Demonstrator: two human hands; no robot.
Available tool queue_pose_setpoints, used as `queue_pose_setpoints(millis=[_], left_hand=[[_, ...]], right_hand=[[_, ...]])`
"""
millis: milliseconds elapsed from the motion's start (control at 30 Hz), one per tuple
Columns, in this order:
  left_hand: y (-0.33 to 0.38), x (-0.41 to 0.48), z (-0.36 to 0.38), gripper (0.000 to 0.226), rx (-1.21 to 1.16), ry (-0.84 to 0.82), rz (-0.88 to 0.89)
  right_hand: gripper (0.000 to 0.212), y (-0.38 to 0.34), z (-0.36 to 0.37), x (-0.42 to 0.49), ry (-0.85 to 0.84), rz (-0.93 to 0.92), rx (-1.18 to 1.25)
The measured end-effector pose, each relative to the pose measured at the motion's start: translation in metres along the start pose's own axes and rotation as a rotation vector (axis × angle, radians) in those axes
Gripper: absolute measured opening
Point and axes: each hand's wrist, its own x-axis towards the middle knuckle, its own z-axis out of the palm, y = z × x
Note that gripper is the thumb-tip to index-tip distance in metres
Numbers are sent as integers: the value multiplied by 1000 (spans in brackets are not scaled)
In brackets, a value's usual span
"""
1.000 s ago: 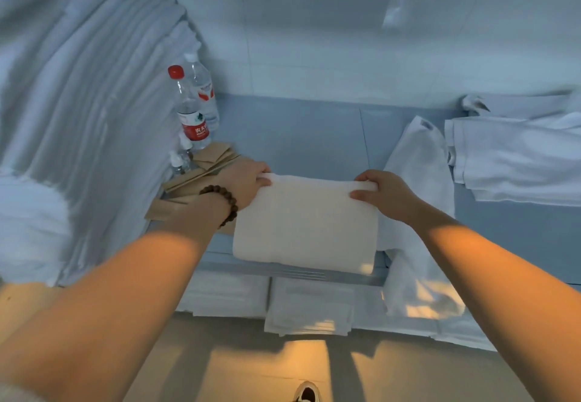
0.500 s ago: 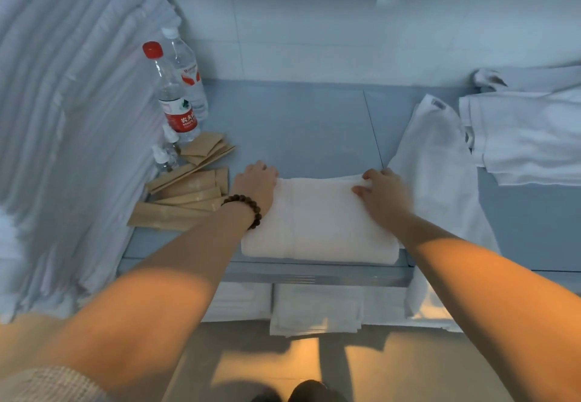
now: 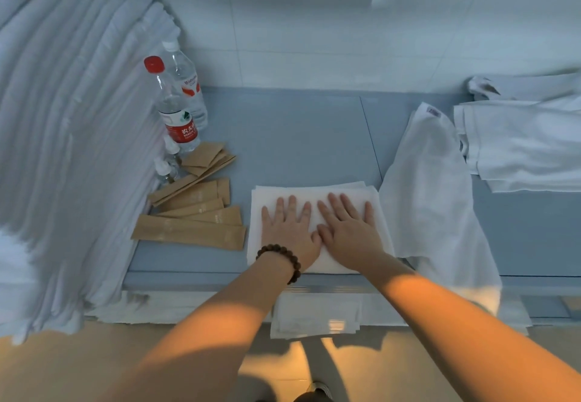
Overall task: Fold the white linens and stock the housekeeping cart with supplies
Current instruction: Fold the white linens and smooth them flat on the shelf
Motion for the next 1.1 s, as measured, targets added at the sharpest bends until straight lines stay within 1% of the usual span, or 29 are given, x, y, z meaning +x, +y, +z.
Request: queue_pose_setpoints(millis=[133,233,300,400,500,633,700,833,967,1100], left_hand=[[-10,14,5,64,-46,5,22],[-15,9,17,63,-71,89,28],[-16,2,24,66,-57,158,39],[-16,-3,28,72,-45,204,57],[-19,-2,31,72,-52,203,61],[-23,16,27,68,-77,198,43],[-26,22,26,70,-85,192,38],[-31,26,27,75,-98,200,45],[-46,31,26,77,-88,198,30],[-56,36,26,77,-73,197,5]], right_hand=[[57,-2,6,7,-15,8,-23],[58,2,4,12,-52,-14,-40],[59,8,5,9,-27,-19,-34],[60,7,8,-1,54,36,8],[61,3,11,-5,59,68,29],[61,6,0,11,-10,65,27],[61,2,-4,14,-33,92,11],[62,-9,3,0,36,177,14],[62,-21,-2,10,8,162,23],[63,-24,-1,20,19,142,30]])
